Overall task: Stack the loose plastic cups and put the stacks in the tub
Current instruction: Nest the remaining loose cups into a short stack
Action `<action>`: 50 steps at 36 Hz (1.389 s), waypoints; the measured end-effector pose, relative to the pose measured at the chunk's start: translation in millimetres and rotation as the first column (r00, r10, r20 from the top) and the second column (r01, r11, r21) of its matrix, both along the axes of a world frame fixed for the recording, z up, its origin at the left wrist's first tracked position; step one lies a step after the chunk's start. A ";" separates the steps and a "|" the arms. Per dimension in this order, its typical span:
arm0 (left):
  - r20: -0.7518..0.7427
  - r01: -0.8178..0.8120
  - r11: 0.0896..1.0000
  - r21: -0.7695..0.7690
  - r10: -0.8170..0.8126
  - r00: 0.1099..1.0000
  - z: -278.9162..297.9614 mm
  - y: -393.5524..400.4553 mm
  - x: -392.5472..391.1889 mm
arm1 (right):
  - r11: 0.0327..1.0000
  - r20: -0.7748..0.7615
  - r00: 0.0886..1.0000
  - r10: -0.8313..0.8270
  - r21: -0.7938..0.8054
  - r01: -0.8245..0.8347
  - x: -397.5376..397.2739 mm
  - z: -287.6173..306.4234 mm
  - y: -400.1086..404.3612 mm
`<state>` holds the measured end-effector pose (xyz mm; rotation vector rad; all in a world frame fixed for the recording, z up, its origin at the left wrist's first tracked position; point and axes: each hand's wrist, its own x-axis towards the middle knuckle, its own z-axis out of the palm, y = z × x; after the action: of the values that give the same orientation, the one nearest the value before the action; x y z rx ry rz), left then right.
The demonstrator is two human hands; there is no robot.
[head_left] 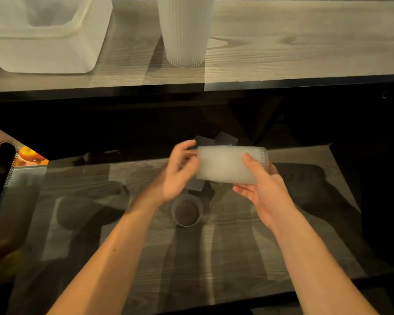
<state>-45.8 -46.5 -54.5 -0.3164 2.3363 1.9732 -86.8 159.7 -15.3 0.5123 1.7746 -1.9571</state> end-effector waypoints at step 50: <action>0.093 0.083 0.994 0.071 -0.090 0.992 12.4 6.2 49.4 | 0.997 0.000 0.998 0.058 -0.056 -0.058 29.9 0.3 2.5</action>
<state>3.6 -40.3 -42.1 -0.2932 2.1821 1.9463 -56.8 162.2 -15.0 0.4388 1.7092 -1.9594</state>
